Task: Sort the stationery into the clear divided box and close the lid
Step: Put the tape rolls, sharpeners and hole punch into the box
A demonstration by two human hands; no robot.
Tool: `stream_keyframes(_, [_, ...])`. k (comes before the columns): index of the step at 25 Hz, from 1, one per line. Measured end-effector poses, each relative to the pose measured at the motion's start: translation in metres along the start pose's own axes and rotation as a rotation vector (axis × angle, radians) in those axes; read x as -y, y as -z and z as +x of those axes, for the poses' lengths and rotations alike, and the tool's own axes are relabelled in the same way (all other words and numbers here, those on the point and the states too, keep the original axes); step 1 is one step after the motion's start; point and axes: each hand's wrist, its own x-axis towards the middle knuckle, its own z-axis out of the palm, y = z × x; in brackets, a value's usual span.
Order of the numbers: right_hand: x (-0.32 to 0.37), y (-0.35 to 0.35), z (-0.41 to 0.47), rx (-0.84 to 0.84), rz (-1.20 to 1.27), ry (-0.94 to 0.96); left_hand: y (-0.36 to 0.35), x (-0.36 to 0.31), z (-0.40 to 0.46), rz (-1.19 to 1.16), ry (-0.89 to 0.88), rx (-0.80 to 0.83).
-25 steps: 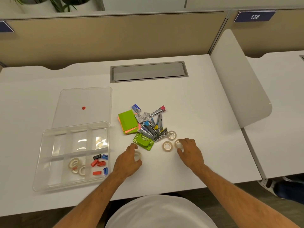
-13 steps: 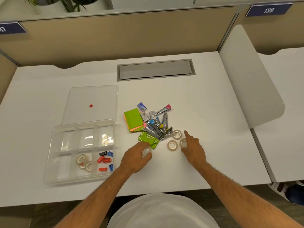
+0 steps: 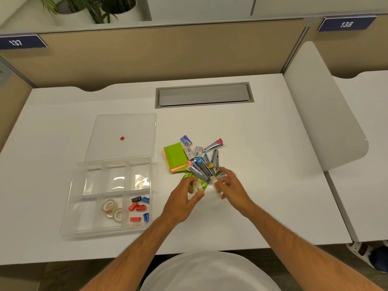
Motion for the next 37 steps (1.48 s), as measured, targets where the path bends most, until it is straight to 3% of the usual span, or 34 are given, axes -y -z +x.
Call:
stream_keyframes(5, [0.022,-0.031,-0.002,0.169,0.096,-0.063,0.006,-0.006,-0.003,-0.151,-0.045,-0.069])
stream_keyframes(19, [0.004,-0.033,-0.012,0.237,0.091,-0.113,0.008,-0.004,-0.013,-0.119,-0.031,-0.069])
stream_keyframes(22, [-0.008,-0.021,-0.005,-0.017,-0.133,-0.056,0.008,-0.003,-0.012,-0.082,-0.001,-0.065])
stream_keyframes(24, [-0.022,-0.004,-0.001,-0.184,-0.450,0.010,0.008,0.000,-0.012,-0.064,0.002,-0.055])
stream_keyframes(27, [-0.042,0.013,0.003,-0.126,-0.885,0.073,0.010,0.003,-0.013,-0.052,0.007,-0.047])
stream_keyframes(29, [-0.049,0.014,0.004,-0.061,-1.031,0.085,0.012,0.007,-0.015,-0.040,0.011,-0.044])
stream_keyframes(37, [-0.059,0.000,0.012,-0.112,-1.129,0.114,0.032,0.025,-0.033,-0.038,0.029,-0.050])
